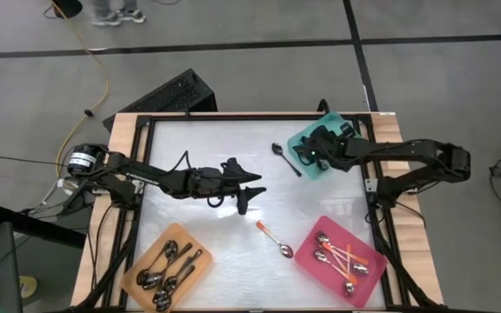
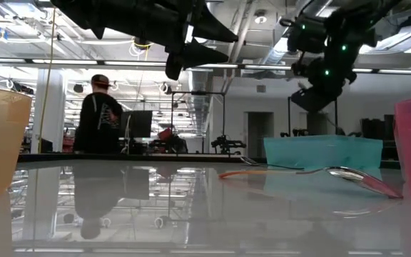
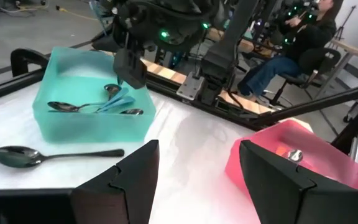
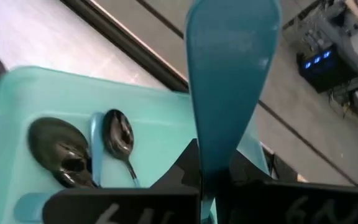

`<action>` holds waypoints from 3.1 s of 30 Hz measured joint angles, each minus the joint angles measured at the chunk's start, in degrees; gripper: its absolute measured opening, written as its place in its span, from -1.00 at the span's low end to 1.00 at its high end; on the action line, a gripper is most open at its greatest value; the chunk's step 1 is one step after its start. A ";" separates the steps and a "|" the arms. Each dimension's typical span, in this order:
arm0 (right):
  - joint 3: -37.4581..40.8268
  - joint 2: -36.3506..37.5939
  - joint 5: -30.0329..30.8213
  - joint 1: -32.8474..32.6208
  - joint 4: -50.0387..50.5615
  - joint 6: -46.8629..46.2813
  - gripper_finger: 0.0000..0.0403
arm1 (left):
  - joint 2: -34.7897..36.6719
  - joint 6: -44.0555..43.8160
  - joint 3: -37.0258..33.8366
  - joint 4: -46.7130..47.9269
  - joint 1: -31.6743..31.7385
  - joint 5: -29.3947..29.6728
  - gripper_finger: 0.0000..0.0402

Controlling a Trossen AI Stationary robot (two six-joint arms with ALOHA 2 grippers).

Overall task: Sort silverware by color (type)
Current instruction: Put the blue spoon into the blue bin, then put the orange spoon into the red bin

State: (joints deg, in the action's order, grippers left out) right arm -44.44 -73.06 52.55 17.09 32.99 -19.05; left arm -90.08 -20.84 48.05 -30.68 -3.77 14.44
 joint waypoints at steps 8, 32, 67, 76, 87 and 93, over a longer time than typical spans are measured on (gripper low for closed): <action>5.30 -0.50 -1.28 5.20 -6.97 -2.33 -0.90 | 0.00 -0.01 0.00 2.64 0.00 1.92 0.03; 6.44 -0.50 -9.29 5.96 -9.98 -2.63 -0.11 | 0.00 -2.58 0.02 5.77 0.00 3.50 0.02; -45.83 -0.28 -16.62 -24.32 31.90 -4.69 0.12 | -0.02 15.46 0.07 10.50 -6.83 -10.32 0.02; -49.67 -0.28 -16.33 -33.89 37.63 -10.99 0.12 | -0.03 17.35 0.83 13.35 -7.58 -11.15 0.02; -49.67 -0.31 -16.16 -40.32 38.69 -14.69 0.12 | -10.18 25.60 14.90 22.79 -7.85 -15.73 0.02; -49.67 -0.35 -16.19 -43.58 40.09 -15.88 0.12 | -16.70 28.73 18.73 25.07 -6.53 -19.09 0.02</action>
State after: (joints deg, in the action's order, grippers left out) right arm -94.11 -73.41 36.36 -26.49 73.08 -34.93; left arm -106.79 7.89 66.78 -5.60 -10.30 -4.65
